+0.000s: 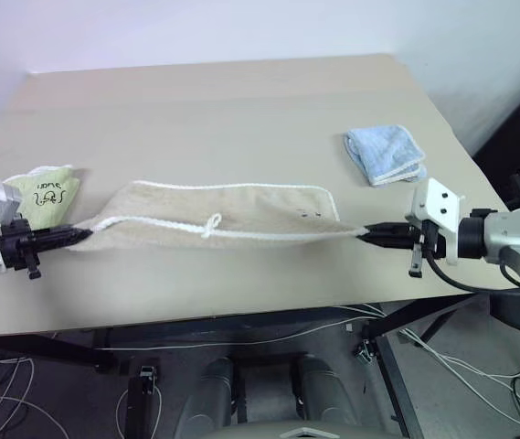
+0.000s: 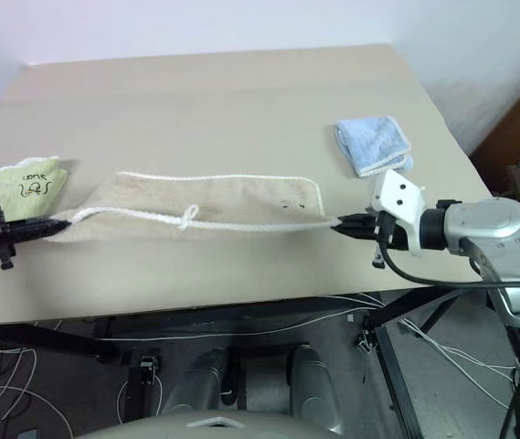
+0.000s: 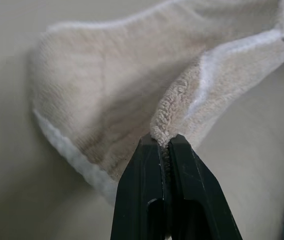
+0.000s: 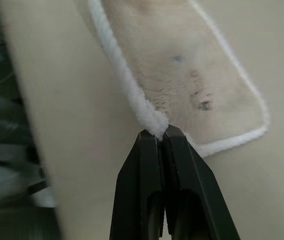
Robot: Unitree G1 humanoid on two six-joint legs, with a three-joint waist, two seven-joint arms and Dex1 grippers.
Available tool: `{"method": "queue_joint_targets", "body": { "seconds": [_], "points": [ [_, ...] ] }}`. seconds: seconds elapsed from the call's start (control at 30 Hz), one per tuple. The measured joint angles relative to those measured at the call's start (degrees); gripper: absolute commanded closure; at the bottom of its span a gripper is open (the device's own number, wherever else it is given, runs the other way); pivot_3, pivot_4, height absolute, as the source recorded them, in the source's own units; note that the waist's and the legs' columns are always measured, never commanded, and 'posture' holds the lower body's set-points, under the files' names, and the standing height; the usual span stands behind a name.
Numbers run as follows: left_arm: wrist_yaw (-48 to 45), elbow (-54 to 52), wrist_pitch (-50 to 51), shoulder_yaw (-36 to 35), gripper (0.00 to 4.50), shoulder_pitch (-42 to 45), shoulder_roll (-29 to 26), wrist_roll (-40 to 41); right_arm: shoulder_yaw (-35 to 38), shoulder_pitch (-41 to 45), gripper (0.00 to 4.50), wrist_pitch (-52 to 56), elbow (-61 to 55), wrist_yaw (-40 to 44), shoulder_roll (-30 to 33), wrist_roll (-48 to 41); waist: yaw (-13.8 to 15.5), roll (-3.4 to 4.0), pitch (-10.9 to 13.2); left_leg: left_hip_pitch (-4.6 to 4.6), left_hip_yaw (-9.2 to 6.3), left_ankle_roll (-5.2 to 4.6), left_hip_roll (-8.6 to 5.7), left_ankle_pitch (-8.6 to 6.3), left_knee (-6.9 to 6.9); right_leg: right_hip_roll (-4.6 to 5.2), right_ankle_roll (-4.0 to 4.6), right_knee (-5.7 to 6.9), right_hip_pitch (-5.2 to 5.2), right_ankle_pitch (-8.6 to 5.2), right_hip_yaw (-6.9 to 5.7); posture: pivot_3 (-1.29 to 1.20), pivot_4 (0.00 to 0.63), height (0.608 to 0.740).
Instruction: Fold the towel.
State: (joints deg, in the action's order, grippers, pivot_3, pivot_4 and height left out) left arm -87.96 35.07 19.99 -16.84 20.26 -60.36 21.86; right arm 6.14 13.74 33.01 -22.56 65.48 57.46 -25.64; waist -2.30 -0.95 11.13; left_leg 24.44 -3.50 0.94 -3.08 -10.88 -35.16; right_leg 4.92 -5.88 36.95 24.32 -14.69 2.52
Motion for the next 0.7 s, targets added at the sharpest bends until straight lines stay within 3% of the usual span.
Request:
{"method": "queue_joint_targets", "body": {
  "seconds": [0.17, 0.37, 0.57, 0.7],
  "points": [
    [-0.6, -7.1, 1.6, -2.1, 4.48, -10.0, -2.0, 1.2, 3.9, -10.7, 4.5, -0.7, -4.5, 6.3, 4.5, -2.9, 0.2, 0.02, 0.0, 0.06, 0.02, -0.01, 0.0, -0.08, 0.12, 0.08, 0.05, -0.27, -0.02, -0.03, 0.0, 0.0, 0.15, 0.74],
    [-0.6, -12.6, 3.5, -3.3, 4.48, -17.3, -2.3, 2.8, 10.3, -17.3, 4.5, -1.3, -7.6, 10.4, 6.7, -5.1, 0.2, 0.01, 0.0, 0.09, 0.02, -0.03, 0.01, -0.24, 0.15, 0.12, 0.11, -0.7, -0.23, 0.0, -0.01, 0.0, 0.15, 0.74],
    [0.3, -13.6, 5.3, -4.8, 4.48, -17.5, -3.3, 4.0, 9.6, -16.0, 4.5, -2.0, -7.6, 8.5, 6.3, -5.0, 0.3, 0.0, 0.0, 0.14, 0.06, -0.1, 0.01, -0.29, 0.21, 0.14, 0.11, -0.87, -0.21, 0.0, -0.01, 0.0, 0.15, 0.74],
    [1.1, -11.0, 7.5, -4.7, 4.48, -12.6, -3.5, 5.1, 6.8, -13.7, 4.5, -3.1, -6.3, 7.4, 5.4, -4.8, 0.6, -0.01, 0.0, 0.15, 0.06, -0.11, 0.01, -0.29, 0.18, 0.14, 0.1, -0.87, -0.21, 0.0, -0.04, 0.0, 0.15, 0.74]
  ]
}}
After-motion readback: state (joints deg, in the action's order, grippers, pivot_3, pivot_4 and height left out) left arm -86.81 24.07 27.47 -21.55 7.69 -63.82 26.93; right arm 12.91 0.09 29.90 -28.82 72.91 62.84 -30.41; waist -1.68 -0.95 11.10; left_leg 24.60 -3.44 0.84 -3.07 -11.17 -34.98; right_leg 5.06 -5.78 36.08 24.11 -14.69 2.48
